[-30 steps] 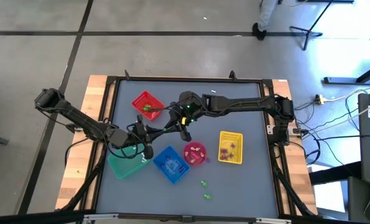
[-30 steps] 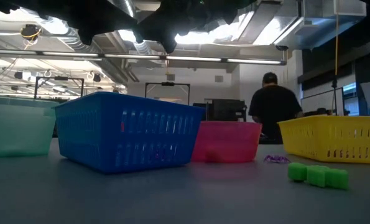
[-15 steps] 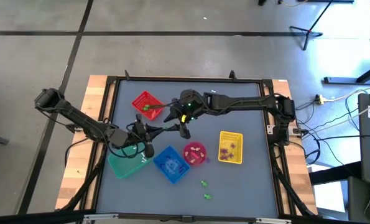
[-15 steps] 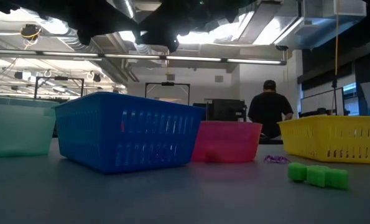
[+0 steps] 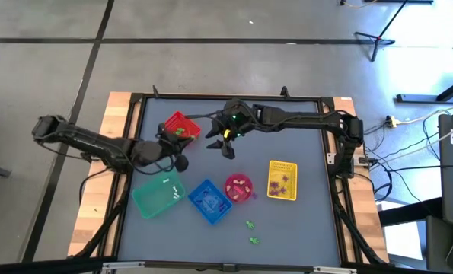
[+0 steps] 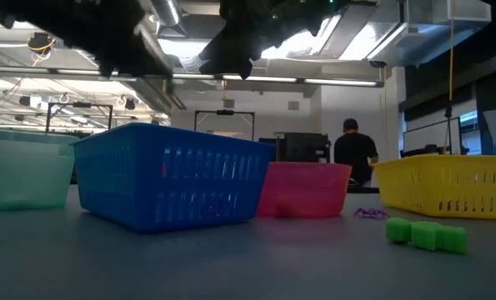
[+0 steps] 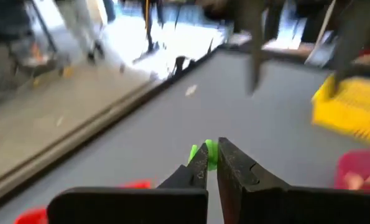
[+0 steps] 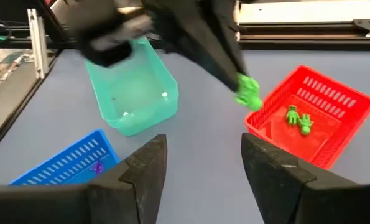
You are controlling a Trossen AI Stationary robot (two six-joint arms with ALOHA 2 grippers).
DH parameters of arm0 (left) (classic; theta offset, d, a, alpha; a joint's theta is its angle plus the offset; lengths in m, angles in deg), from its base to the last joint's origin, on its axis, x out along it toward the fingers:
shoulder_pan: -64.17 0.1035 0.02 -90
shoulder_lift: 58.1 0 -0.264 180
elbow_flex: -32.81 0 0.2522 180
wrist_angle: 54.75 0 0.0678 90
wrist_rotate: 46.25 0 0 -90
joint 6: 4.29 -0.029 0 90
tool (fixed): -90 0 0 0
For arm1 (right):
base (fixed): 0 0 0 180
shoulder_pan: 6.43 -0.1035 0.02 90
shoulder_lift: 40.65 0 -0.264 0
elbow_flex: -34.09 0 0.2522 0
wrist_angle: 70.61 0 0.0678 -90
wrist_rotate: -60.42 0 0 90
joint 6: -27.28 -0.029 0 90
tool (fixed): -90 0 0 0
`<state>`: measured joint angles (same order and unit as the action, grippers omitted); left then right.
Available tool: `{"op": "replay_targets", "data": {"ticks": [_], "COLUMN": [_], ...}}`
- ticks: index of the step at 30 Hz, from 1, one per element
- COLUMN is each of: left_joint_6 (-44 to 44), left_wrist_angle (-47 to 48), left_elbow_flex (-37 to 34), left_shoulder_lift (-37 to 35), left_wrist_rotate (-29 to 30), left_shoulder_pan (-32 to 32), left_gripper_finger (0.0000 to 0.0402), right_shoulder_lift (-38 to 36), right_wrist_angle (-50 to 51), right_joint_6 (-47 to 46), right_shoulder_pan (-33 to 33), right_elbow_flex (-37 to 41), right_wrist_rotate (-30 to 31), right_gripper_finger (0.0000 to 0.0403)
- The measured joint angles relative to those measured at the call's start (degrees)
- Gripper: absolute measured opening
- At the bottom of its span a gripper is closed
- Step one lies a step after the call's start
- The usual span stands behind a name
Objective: Sort Halloween decoration
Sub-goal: Put the green skeleton toy into the red bin
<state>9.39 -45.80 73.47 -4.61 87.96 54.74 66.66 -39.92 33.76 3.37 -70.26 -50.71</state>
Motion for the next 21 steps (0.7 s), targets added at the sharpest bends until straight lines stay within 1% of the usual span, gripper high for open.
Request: {"op": "replay_targets", "data": {"ticks": [4, 8, 11, 15, 18, 21], "left_joint_6": [4.89, 5.72, 5.44, 5.41, 5.4, 6.75], "left_wrist_angle": [13.61, 21.35, 21.85, 21.89, 21.91, 21.94], "left_elbow_flex": [-0.02, -0.04, -0.04, -0.04, -0.04, -0.04], "left_shoulder_lift": [-0.74, 0.02, 0.52, 0.55, 0.55, 0.55], "left_wrist_rotate": [-4.57, -7.68, -8.52, -8.9, -8.92, -9.03], "left_shoulder_pan": [5.88, 11.25, 14.78, 18.68, 20.19, 20.89], "left_gripper_finger": [0.0, 0.0, 0.0, 0.0, 0.0001, 0.0017], "right_shoulder_lift": [0.0, 0.0, 0.0, 0.0, 0.0, 0.0], "right_wrist_angle": [0.01, 0.55, 0.55, 0.6, 0.71, 0.96], "right_joint_6": [0.02, 0.02, 0.02, 0.03, 0.02, 0.02], "right_shoulder_pan": [-0.04, -0.04, -0.02, -0.02, -0.02, -0.02], "right_elbow_flex": [0.0, 0.0, 0.0, 0.0, 0.0, 0.0], "right_wrist_rotate": [0.03, 1.34, 2.7, 2.7, 2.69, 2.69], "right_gripper_finger": [0.0206, 0.0207, 0.0207, 0.0207, 0.0207, 0.0207]}}
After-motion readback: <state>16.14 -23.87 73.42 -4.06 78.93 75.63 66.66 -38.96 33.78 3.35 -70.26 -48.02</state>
